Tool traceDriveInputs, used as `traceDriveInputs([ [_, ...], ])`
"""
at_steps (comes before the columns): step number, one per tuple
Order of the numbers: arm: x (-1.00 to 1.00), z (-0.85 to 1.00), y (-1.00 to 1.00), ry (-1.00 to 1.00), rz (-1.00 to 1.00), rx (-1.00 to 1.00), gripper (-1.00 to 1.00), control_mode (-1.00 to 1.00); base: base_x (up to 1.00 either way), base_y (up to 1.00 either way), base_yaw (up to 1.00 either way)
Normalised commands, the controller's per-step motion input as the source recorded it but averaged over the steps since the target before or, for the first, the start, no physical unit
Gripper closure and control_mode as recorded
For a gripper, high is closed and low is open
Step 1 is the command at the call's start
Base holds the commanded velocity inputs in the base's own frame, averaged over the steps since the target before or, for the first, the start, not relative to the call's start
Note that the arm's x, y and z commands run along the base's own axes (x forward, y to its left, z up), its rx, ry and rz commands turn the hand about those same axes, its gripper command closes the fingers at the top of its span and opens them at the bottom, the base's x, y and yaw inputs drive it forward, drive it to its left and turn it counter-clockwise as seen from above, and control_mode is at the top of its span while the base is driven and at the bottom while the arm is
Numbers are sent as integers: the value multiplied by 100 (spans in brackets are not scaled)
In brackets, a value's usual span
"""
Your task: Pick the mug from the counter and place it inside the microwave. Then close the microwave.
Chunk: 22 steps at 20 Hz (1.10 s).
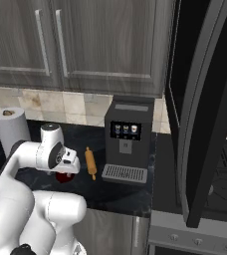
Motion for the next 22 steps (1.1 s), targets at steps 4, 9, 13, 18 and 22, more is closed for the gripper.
traceDriveInputs([
  [4,13,-1,0,0,0,0,-100,-100,0,0,0],
  [9,23,-9,0,0,0,-1,-100,-100,0,0,0],
  [13,19,-11,0,0,0,0,-100,-100,0,0,0],
  [18,0,-24,10,1,0,0,-100,-100,0,0,0],
  [22,-2,-39,9,0,0,0,-100,-100,0,0,0],
])
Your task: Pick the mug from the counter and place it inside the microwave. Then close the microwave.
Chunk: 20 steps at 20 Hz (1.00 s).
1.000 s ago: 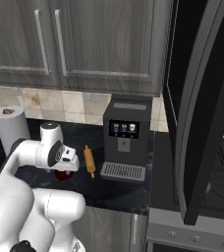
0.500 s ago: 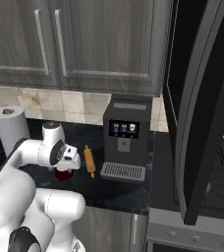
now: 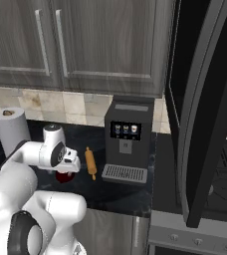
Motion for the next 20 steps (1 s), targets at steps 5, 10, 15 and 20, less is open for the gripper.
traceDriveInputs([
  [5,-13,-24,4,0,0,0,-100,-100,0,0,0],
  [10,-6,-9,-4,0,0,0,-100,-100,0,0,0],
  [15,0,0,-39,0,0,0,-100,-100,0,0,0],
  [20,-1,0,-33,0,0,1,-100,-100,0,0,0],
])
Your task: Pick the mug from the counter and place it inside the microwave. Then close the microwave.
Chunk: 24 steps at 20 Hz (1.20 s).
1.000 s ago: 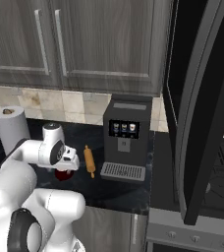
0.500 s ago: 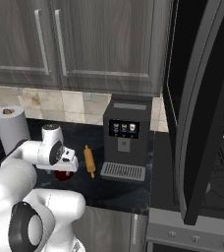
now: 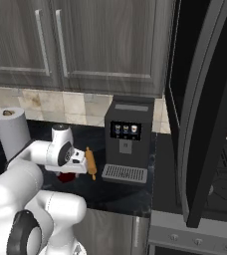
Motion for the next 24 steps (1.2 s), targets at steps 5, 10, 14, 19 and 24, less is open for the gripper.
traceDriveInputs([
  [5,-16,-2,1,0,0,0,-100,-100,0,0,0],
  [10,-10,-4,14,0,0,0,-100,-100,0,0,0],
  [14,0,-4,16,0,0,0,-100,-100,0,0,0],
  [19,0,-1,5,0,0,0,-100,-100,0,0,0],
  [24,0,-4,0,0,0,0,-100,-100,0,0,0],
])
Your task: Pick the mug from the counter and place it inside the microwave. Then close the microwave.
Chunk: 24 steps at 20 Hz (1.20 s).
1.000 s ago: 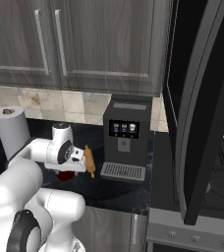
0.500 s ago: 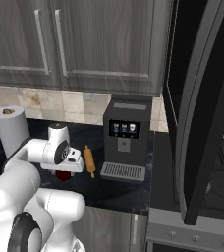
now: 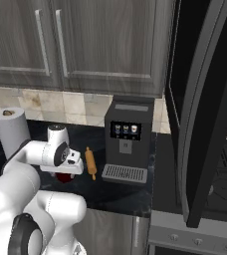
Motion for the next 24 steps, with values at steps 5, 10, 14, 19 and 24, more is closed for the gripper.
traceDriveInputs([
  [5,0,-10,0,0,0,0,-100,-100,0,0,0],
  [10,0,-13,0,0,0,0,-100,-100,0,0,0],
  [14,0,-14,0,0,0,0,-100,-100,0,0,0],
  [19,-9,-16,-6,0,0,0,-100,-100,0,0,0],
  [24,-19,-21,0,0,0,0,-100,-100,0,0,0],
])
